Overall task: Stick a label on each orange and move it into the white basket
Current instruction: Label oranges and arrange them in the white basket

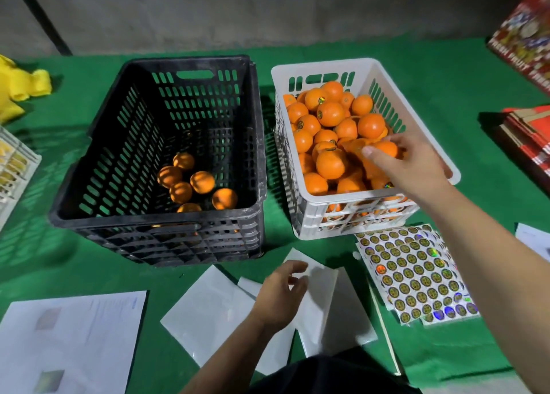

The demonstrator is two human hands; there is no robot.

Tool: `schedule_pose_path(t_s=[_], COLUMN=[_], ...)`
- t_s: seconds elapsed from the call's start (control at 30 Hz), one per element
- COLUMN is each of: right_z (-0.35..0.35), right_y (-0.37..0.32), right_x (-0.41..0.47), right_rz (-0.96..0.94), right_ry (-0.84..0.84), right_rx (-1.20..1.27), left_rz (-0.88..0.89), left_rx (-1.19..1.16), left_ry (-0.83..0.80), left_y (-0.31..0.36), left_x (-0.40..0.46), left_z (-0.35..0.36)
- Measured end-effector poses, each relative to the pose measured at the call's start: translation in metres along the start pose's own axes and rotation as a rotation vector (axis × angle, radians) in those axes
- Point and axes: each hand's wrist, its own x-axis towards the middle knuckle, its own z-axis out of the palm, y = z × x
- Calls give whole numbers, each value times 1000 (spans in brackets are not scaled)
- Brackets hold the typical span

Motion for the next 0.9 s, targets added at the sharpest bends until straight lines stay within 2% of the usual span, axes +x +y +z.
schedule_pose_path(t_s=[0.07, 0.13, 0.17, 0.23, 0.3, 0.37, 0.43, 0.5, 0.53, 0.6, 0.67, 0.77, 0.83, 0.9], right_z=[6, 15, 19, 29, 41, 58, 78, 96, 104, 115, 122, 128, 131, 132], right_y=[12, 19, 20, 18, 7, -12, -34, -55, -62, -68, -66, -62, -62, -63], right_x=[23, 32, 33, 29, 16, 0, -11, -17, -18, -17, -14, -14, -15, -15], right_rz=[30, 110, 146, 130, -8, -214, -391, -531, -583, -617, -601, -651, -691, -681], right_ry=[-163, -303, -307, -194, -56, -7, -44, -137, -185, -261, -289, -279, -286, -288], right_rx=[-259, -356, -374, -387, -327, -230, -170, -151, -159, -186, -217, -343, -434, -469], left_rz=[51, 83, 91, 113, 165, 273, 405, 508, 520, 426, 285, -2, -171, -224], left_rx=[-20, -42, -49, -92, -196, -254, -184, -19, 25, 74, 308, 769, 916, 1056], left_ry=[-6, 9, 22, 47, 79, 139, 239, 370, 415, 435, 349, -53, -212, -295], left_y=[10, 21, 27, 41, 62, 87, 110, 126, 130, 134, 134, 135, 133, 126], left_x=[3, 3, 3, -1, -9, -16, -13, 1, 11, 36, 69, 117, 143, 158], left_z=[-5, -14, -18, -30, -44, -65, -94, -126, -140, -165, -186, -204, -206, -199])
